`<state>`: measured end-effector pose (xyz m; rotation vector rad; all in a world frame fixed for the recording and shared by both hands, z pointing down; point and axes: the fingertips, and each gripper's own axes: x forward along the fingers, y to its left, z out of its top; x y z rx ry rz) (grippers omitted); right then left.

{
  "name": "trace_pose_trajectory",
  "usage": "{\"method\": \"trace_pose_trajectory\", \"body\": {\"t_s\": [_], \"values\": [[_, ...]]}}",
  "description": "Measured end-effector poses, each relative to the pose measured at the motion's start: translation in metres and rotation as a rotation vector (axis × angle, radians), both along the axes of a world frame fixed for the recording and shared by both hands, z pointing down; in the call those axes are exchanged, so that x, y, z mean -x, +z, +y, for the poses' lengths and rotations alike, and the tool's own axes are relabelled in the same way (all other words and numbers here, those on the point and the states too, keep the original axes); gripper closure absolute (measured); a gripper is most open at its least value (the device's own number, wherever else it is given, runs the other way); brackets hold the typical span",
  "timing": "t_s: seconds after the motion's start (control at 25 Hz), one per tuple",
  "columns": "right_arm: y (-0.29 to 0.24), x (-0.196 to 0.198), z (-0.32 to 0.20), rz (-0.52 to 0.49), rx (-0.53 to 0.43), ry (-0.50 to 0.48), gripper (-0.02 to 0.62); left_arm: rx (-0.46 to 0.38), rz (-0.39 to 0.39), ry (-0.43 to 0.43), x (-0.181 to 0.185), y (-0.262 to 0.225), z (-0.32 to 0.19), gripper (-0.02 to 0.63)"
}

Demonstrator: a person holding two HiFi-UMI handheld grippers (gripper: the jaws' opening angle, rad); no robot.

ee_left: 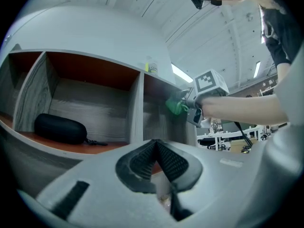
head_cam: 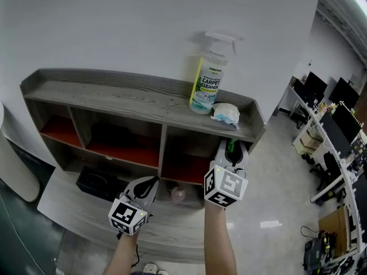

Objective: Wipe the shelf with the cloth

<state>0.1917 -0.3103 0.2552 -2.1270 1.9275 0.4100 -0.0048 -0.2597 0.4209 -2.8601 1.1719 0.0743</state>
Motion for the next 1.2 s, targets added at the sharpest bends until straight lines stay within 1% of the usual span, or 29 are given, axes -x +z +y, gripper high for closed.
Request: {"method": "trace_pose_trajectory", "body": {"t_s": [0.2, 0.28, 0.48, 0.64, 0.84, 1.0, 1.12, 1.2], "values": [[0.000, -0.004, 0.001, 0.050, 0.012, 0.010, 0.501, 0.001, 0.001, 0.005, -0.003, 0.000, 0.002, 0.607], [0.001, 0.001, 0.002, 0.108, 0.025, 0.016, 0.500, 0.003, 0.001, 0.004, -0.003, 0.001, 0.002, 0.607], [-0.001, 0.021, 0.005, 0.341, 0.066, 0.050, 0.500, 0.004, 0.004, 0.001, -0.002, 0.002, 0.003, 0.607], [0.005, 0.029, 0.007, 0.513, 0.110, 0.097, 0.500, 0.004, 0.005, 0.009, -0.005, 0.003, 0.005, 0.607], [0.023, 0.041, 0.005, 0.822, 0.203, 0.158, 0.500, 0.007, 0.007, 0.020, -0.008, 0.005, 0.008, 0.607], [0.035, 0.039, 0.001, 0.956, 0.259, 0.202, 0.499, 0.010, 0.009, 0.025, -0.009, 0.006, 0.008, 0.607], [0.044, 0.037, 0.000, 1.097, 0.296, 0.266, 0.499, 0.013, 0.011, 0.024, -0.007, 0.006, 0.008, 0.607], [0.050, 0.036, -0.004, 1.176, 0.319, 0.289, 0.497, 0.015, 0.013, 0.023, -0.006, 0.007, 0.008, 0.607]]}}
